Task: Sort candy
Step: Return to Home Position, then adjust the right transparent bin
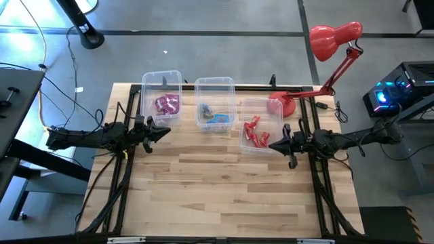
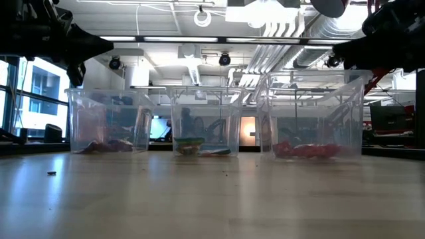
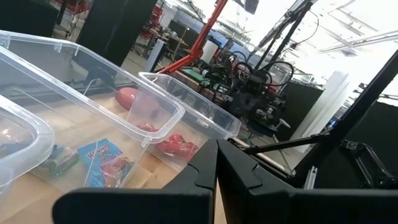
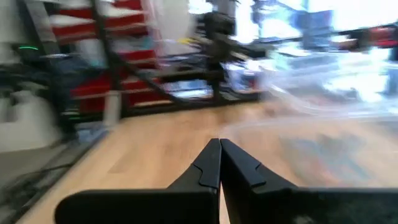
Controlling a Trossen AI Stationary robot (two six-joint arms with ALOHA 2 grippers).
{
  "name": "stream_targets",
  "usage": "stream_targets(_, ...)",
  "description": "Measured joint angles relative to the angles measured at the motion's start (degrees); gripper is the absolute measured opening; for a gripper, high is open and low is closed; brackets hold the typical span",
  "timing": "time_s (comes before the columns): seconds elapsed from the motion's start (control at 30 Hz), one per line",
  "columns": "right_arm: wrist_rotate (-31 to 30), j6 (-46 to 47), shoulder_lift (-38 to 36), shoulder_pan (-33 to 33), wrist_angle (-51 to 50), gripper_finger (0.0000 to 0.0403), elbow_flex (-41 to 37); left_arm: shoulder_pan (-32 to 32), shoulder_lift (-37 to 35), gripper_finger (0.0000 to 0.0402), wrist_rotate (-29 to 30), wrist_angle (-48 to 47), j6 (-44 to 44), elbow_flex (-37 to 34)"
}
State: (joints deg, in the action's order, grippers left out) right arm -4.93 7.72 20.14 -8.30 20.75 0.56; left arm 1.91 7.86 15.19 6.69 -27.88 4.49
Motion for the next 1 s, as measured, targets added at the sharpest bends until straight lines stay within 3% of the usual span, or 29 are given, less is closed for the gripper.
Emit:
stream_targets(0.13,-6.8,7.56,-0.06,0.76,-6.34,0.0,0.28,0.0,0.0,0.0,-0.01,-0.01,0.0,0.0)
stream_targets(0.27,-7.98,13.39,0.45,0.84,-11.91,0.0,-0.07,0.02,0.0,0.0,-0.04,0.01,0.0,0.0)
stream_targets(1.0,-8.0,12.37,0.16,0.84,-12.38,0.0,0.01,0.02,0.0,0.0,0.36,-0.01,0.0,0.0)
